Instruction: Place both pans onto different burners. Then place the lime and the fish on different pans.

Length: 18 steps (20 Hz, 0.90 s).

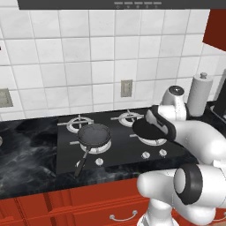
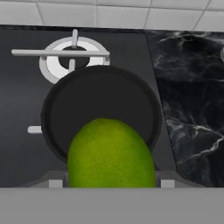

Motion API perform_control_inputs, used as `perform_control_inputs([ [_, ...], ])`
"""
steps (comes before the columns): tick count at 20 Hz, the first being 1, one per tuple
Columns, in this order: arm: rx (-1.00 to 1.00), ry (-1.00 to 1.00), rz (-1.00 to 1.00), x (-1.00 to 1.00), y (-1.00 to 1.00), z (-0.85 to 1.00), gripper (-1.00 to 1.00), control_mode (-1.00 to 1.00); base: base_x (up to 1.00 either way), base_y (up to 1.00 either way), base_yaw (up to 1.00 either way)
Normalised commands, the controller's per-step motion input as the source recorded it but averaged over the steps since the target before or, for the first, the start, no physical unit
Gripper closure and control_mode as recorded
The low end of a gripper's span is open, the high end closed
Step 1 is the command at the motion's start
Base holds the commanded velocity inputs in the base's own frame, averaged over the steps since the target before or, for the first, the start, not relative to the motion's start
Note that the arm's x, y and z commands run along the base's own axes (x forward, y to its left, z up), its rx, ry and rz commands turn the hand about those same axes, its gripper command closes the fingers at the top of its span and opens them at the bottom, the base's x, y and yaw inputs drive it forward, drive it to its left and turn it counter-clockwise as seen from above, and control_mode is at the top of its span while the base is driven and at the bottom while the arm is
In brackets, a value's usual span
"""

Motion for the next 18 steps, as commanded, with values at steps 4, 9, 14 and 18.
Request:
perform_control_inputs([
  [4,0.00,-0.04,0.00,0.02,0.03,-0.27,1.00,-1.00,0.00,0.00,0.00],
  [9,0.00,-0.01,0.00,0.00,0.02,-0.19,1.00,-1.00,0.00,0.00,0.00],
  [14,0.00,0.00,0.00,0.00,0.02,-0.11,1.00,-1.00,0.00,0.00,0.00],
  [18,0.00,0.00,0.00,0.02,0.06,-0.04,1.00,-1.00,0.00,0.00,0.00],
])
